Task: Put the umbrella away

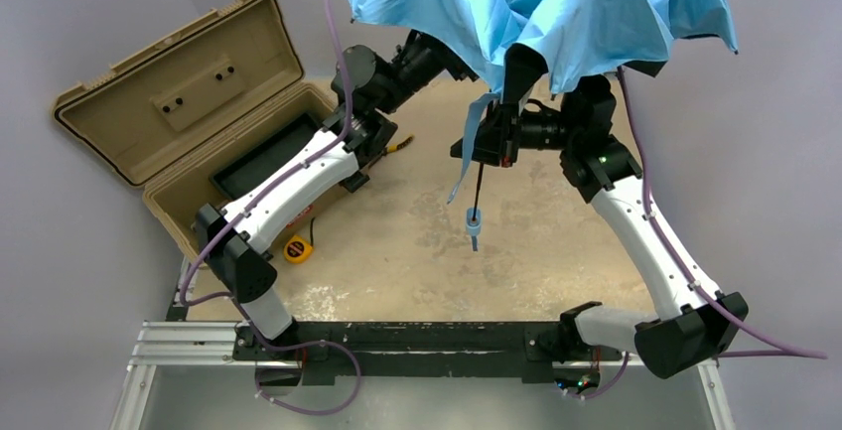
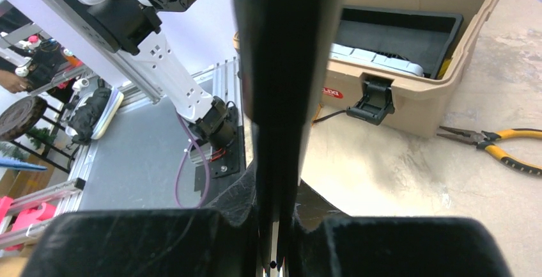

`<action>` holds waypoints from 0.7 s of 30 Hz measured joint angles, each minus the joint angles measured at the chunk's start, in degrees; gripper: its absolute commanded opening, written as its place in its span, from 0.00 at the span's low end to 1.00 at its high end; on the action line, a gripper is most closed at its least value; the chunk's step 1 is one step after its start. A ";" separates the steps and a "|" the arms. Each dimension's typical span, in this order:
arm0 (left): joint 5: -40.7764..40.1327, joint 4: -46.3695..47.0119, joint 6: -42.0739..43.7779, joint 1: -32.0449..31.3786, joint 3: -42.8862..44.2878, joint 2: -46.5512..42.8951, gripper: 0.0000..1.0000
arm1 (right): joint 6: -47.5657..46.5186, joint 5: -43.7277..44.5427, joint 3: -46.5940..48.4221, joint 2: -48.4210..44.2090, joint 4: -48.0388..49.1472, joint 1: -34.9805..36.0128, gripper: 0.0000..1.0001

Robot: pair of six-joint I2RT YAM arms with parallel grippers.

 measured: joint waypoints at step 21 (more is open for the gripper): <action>-0.31 0.11 -0.39 0.00 5.22 2.75 0.00 | -1.31 4.04 0.00 -0.02 -1.18 -0.15 0.01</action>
